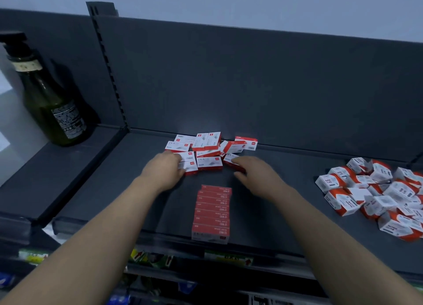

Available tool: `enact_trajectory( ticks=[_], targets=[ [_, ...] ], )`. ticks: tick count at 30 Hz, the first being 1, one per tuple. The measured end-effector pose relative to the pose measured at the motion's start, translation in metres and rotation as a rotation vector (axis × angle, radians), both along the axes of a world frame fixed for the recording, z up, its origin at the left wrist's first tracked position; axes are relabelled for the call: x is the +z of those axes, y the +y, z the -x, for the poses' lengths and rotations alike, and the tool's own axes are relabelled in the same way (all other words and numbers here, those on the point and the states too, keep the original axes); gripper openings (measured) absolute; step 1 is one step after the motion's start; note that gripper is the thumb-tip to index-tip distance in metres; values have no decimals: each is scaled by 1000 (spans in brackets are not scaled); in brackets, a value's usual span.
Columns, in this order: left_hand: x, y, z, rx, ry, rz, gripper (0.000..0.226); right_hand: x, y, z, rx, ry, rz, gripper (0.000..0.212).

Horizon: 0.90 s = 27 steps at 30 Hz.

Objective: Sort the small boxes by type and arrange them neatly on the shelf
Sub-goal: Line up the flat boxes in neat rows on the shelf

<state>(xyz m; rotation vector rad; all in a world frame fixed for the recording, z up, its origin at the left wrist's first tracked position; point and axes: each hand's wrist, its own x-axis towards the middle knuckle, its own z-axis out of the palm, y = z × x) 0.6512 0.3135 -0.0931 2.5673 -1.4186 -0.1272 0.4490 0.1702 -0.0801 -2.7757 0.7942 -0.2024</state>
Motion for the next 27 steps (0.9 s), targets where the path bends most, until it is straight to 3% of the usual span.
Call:
enact_trajectory(
  ticks=[5, 11, 18, 21, 23, 27],
  targets=[
    [-3, -7, -9, 22, 99, -23, 24, -8, -12, -38, 116, 54, 39, 40],
    [-1, -7, -9, 101, 163, -87, 47, -17, -17, -59, 116, 126, 57, 45],
    [-7, 2, 1, 101, 213, 26, 27, -17, -19, -60, 46, 100, -51, 34],
    [-1, 6, 1, 126, 256, 81, 33, -13, -20, -56, 19, 93, -86, 49],
    [4, 8, 5, 122, 275, 136, 24, -10, -21, -48, 20, 88, -95, 51],
    [21, 8, 24, 104, 327, 295, 9, -13, -29, -15, -32, -33, -191, 21]
  ],
)
